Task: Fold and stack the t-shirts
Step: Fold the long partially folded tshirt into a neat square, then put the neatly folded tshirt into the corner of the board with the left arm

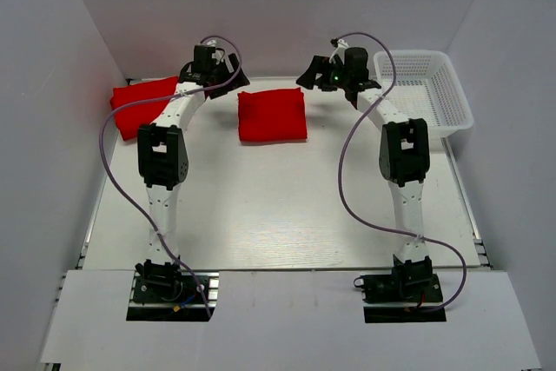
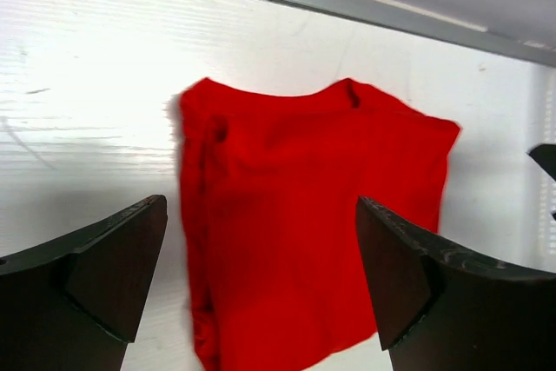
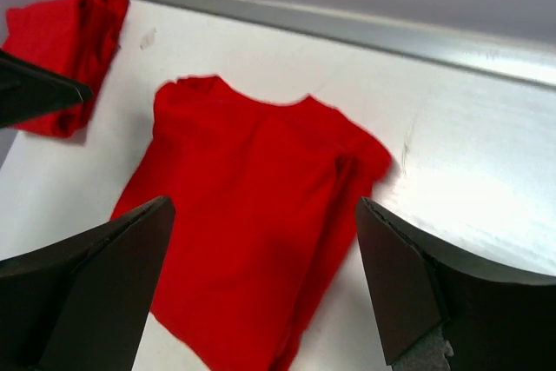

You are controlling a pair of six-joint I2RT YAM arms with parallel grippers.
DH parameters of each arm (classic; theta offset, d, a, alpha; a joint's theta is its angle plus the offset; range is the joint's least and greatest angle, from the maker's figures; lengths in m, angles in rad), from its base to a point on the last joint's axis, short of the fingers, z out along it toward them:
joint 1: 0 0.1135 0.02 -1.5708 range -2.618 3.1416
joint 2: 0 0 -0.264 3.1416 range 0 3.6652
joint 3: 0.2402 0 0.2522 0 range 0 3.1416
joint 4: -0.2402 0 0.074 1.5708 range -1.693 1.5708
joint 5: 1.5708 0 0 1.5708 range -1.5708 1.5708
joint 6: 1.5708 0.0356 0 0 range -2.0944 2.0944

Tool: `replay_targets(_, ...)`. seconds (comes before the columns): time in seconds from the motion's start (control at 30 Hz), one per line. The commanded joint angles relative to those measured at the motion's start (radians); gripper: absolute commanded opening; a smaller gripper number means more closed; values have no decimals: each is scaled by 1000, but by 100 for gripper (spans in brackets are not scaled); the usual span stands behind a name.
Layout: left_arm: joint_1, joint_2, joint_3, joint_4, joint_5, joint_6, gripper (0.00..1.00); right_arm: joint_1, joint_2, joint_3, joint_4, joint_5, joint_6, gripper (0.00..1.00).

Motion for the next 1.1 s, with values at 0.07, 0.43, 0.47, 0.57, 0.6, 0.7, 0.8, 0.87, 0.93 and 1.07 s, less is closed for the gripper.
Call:
replay_targets(0.07, -2, -22, -2, -104, -13, 183, 100, -5, -143, -121, -51, 2, -69, 90)
replay_targets(0.43, -22, 6, -94, -140, -18, 270, 100, 0, -355, -373, -118, 83, -171, 90)
replay_targets(0.47, -22, 17, -78, -140, -27, 270, 100, 1, -379, -415, -115, 93, -169, 90)
replay_targets(0.57, -22, 63, -49, -140, 6, 270, 100, 0, -425, -468, -112, 105, -180, 90)
replay_targets(0.6, -31, 72, -49, -140, 17, 270, 100, -2, -431, -482, -111, 116, -182, 90)
replay_targets(0.7, -40, 98, -49, -114, 27, 270, 97, -2, -464, -526, -134, 117, -192, 90)
replay_targets(0.8, -49, 121, -38, -114, 36, 270, 96, -2, -494, -570, -135, 137, -200, 90)
replay_targets(0.87, -59, 121, -38, -103, 36, 282, 90, -5, -517, -587, -137, 159, -203, 90)
replay_targets(0.93, -68, 152, -28, -103, 14, 296, 85, -3, -536, -620, -135, 172, -200, 90)
replay_targets(1.07, -101, 207, 29, -163, -50, 311, 72, -5, -588, -669, -132, 209, -200, 90)
